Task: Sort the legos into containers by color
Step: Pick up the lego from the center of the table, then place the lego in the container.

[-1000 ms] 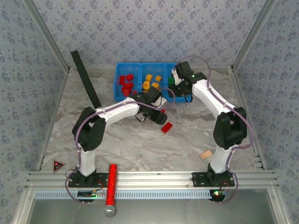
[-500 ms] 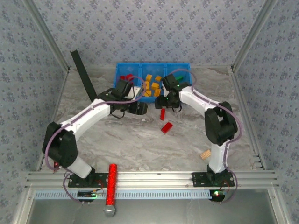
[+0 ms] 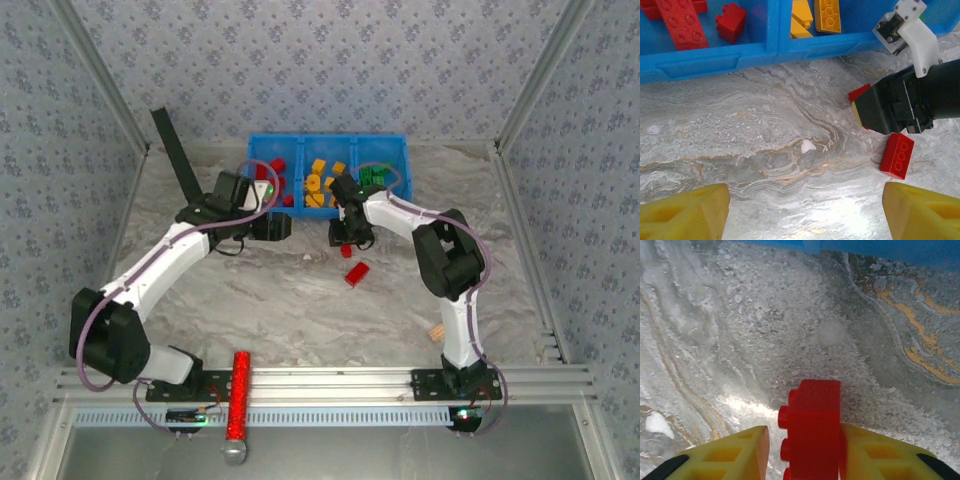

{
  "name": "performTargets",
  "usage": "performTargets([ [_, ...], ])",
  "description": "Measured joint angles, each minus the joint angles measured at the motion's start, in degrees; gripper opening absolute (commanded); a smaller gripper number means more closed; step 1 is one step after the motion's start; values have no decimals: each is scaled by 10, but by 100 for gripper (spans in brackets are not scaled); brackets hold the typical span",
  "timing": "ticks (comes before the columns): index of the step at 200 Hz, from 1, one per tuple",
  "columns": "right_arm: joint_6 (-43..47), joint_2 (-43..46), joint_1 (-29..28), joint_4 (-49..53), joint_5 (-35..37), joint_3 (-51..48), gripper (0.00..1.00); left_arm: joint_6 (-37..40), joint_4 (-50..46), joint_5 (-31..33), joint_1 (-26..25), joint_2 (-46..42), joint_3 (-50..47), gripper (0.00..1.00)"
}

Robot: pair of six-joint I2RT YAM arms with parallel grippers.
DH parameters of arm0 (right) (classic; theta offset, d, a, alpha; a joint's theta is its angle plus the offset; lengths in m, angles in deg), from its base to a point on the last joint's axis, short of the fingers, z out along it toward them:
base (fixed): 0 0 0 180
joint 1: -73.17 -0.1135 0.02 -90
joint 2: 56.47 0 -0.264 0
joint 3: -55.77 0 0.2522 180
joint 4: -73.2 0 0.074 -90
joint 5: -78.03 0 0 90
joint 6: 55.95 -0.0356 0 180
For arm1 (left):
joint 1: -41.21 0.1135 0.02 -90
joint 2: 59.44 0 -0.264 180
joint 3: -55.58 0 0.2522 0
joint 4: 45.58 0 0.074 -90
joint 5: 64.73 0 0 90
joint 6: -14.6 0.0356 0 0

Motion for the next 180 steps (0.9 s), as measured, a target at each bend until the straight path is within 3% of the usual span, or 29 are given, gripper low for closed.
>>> performTargets([
  [45, 2, -23, -8, 27, 18, 32, 25, 0, -1, -6, 27, -30, -14, 81],
  [83, 24, -32, -21, 66, 36, 87, 23, 0, -4, -8, 46, -61, -25, 82],
  [142, 117, -36, -52, 84, 76, 320, 22, 3, -33, -8, 78, -130, -44, 85],
  [180, 193, -110, -72, 37, 100, 480, 22, 3, -35, -4, 87, -165, -60, 86],
])
